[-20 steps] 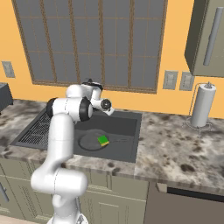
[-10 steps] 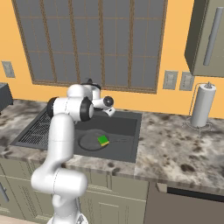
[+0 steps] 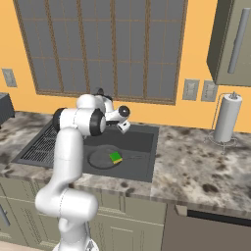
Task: Pick the pan and sponge and place them into the sink. Then turn on the water.
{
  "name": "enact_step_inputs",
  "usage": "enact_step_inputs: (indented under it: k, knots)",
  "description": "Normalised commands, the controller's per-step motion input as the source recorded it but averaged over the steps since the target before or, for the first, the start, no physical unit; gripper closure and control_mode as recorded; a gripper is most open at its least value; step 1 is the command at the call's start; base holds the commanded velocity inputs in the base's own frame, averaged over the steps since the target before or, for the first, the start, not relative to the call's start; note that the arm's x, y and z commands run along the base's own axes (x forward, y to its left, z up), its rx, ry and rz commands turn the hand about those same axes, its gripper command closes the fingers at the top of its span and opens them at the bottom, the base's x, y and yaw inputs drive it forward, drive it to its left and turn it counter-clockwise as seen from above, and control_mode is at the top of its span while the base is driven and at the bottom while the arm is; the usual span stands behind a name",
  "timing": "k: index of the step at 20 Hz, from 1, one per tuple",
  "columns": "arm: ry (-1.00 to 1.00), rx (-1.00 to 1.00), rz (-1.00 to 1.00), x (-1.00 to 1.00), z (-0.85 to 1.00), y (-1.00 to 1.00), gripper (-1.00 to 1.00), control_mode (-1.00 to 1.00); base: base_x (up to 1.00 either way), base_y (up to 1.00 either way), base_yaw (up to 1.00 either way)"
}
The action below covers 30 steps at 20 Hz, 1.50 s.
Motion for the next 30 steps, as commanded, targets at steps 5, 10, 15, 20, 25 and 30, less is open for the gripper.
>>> enact_step_inputs:
  k: [5,10,15,20,25,30]
  knots:
    - [0.11,0.05,0.0,-0.26,-0.15,-0.61,1.0,-1.0,0.0,0.0,0.0]
    - [0.07,0.07,0.0,-0.21,-0.02,-0.56,1.0,-1.0,0.0,0.0,0.0]
    - [-0.03,0.14,0.0,-0.09,0.38,-0.37,1.0,-1.0,0.0,0.0,0.0]
    - [0.02,0.19,0.04,-0.15,0.16,-0.07,1.0,-1.0,0.0,0.0,0.0]
    - [0.03,0.18,0.07,-0.17,-0.03,0.19,-1.0,-1.0,0.0,0.0,0.0]
    - [-0.1,0.14,0.04,-0.19,-0.13,0.26,-1.0,-1.0,0.0,0.0,0.0]
